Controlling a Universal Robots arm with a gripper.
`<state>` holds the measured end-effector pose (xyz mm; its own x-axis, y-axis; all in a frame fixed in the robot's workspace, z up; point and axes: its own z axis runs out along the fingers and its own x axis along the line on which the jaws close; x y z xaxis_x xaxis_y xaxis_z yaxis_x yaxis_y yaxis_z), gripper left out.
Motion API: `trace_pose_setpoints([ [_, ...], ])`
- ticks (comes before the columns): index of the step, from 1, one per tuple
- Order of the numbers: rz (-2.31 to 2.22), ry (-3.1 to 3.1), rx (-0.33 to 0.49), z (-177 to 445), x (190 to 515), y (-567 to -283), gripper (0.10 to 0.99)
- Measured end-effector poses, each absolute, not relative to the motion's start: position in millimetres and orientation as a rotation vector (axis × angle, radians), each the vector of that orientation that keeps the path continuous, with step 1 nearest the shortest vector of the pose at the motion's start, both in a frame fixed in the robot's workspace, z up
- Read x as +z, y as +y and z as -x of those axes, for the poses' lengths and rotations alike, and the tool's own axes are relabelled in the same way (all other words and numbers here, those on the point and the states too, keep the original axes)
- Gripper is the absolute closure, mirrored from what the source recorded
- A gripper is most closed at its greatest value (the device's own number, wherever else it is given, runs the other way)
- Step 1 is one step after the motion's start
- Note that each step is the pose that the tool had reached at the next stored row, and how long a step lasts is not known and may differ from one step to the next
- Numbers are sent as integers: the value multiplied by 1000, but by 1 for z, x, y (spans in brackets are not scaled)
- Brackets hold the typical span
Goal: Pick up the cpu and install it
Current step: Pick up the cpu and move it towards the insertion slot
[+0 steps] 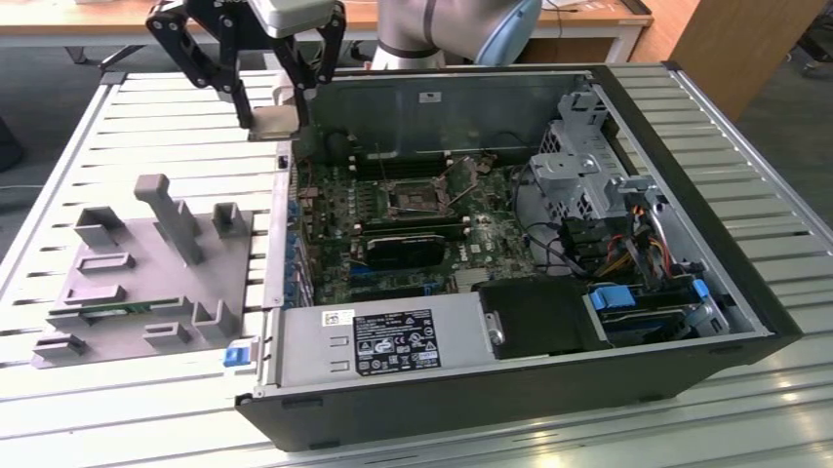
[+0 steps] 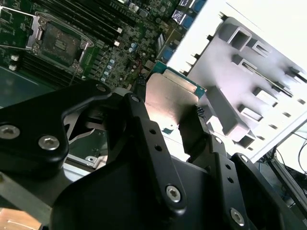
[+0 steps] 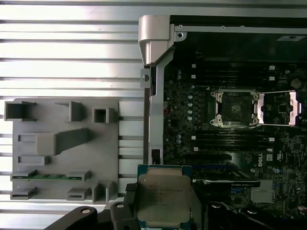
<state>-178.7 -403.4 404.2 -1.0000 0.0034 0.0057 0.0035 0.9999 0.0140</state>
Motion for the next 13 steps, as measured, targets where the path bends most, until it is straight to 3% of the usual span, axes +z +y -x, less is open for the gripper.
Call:
trace_pose_setpoints([
  [13, 5, -3136, -22, 172, 404, -403, 561],
])
